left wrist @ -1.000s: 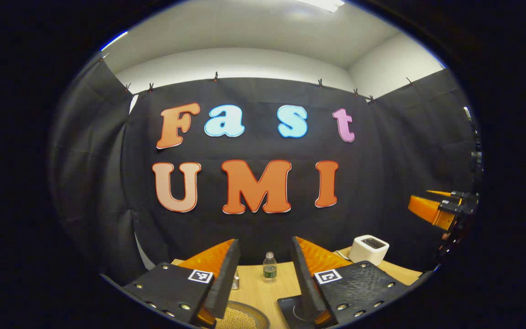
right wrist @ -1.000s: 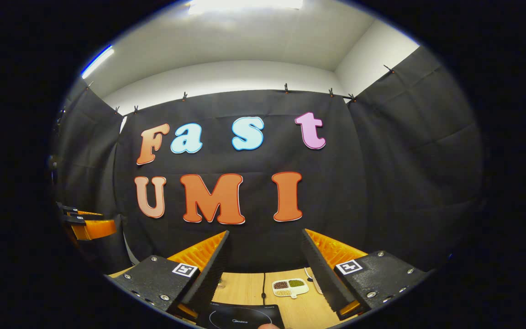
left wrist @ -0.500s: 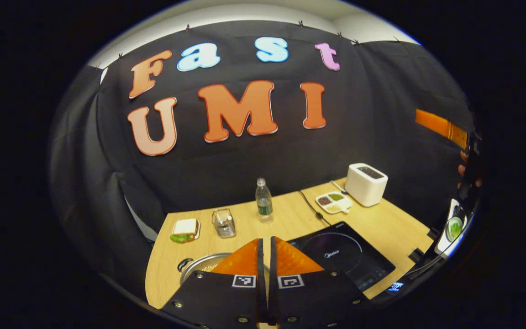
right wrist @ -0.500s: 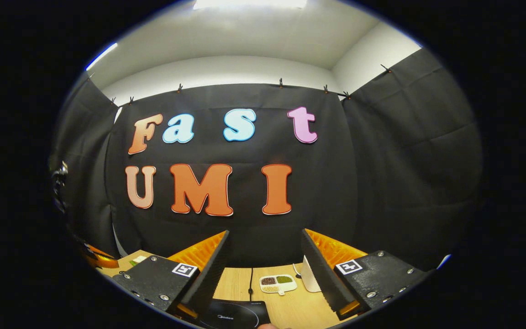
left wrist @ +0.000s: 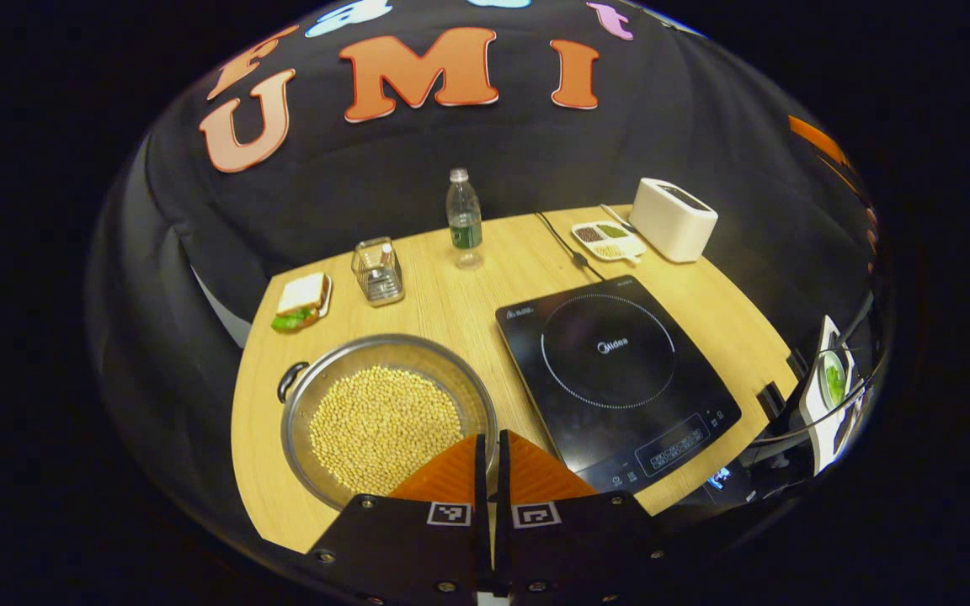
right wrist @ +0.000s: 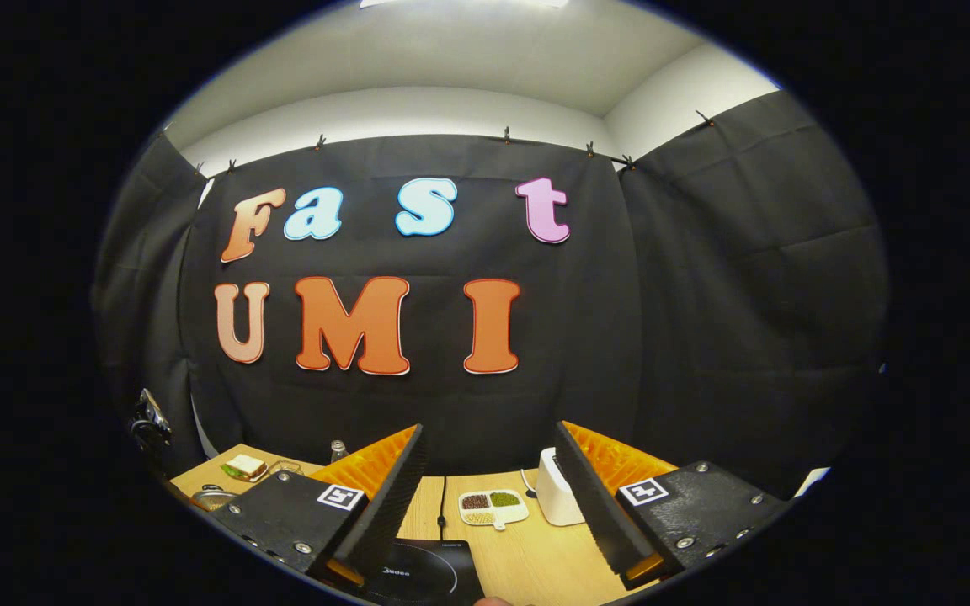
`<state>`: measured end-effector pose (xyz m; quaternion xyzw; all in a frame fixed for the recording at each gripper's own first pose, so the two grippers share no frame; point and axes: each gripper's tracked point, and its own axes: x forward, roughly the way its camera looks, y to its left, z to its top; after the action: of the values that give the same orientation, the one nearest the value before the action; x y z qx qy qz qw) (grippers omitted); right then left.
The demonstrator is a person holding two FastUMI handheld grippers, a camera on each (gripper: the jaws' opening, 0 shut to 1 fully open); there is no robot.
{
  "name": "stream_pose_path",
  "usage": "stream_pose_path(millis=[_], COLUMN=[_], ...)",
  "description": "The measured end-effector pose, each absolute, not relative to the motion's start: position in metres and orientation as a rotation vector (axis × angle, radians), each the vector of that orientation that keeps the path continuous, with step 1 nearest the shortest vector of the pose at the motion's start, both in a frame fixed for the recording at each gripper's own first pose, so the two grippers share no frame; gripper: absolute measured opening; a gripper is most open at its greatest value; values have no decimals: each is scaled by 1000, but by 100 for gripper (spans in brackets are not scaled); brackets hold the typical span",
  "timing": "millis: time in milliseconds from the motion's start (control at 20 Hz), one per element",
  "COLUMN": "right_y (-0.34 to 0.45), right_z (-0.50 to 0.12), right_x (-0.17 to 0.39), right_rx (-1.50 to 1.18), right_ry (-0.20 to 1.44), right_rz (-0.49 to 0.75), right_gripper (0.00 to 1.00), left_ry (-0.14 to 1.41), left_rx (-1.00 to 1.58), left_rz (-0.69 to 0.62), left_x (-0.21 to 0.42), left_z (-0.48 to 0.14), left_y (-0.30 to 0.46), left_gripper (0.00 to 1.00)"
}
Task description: First push the handle of the pot to place it horizontally, then grasp the pot with both hands and set it on the induction cooktop.
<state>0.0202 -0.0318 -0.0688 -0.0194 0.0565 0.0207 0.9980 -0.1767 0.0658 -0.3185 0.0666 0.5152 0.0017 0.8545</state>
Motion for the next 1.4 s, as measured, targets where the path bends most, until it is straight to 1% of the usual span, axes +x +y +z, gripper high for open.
stream_pose_path(millis=[300, 650, 950, 1200, 1250, 1400], right_y=[-33, -17, -14, -13, -13, -13], right_z=[-84, -107, -111, -118, -119, -124], right_x=[17, 4, -1, -7, -9, -14], right_rx=[-63, -73, -83, -89, -93, -104], right_ry=[146, 190, 206, 230, 234, 247], right_rz=[23, 43, 46, 43, 40, 34], right_gripper=[94, 95, 95, 94, 95, 95], left_ry=[1278, 1482, 1556, 1569, 1567, 1556], left_rx=[105, 180, 210, 168, 162, 176], left_rz=[-42, -115, -102, -99, -105, -113], left_x=[-216, -261, -274, -268, -265, -258], left_z=[-356, -394, -427, -441, -444, -450], left_y=[69, 80, 94, 94, 90, 83], left_gripper=[3, 3, 3, 2, 0, 2])
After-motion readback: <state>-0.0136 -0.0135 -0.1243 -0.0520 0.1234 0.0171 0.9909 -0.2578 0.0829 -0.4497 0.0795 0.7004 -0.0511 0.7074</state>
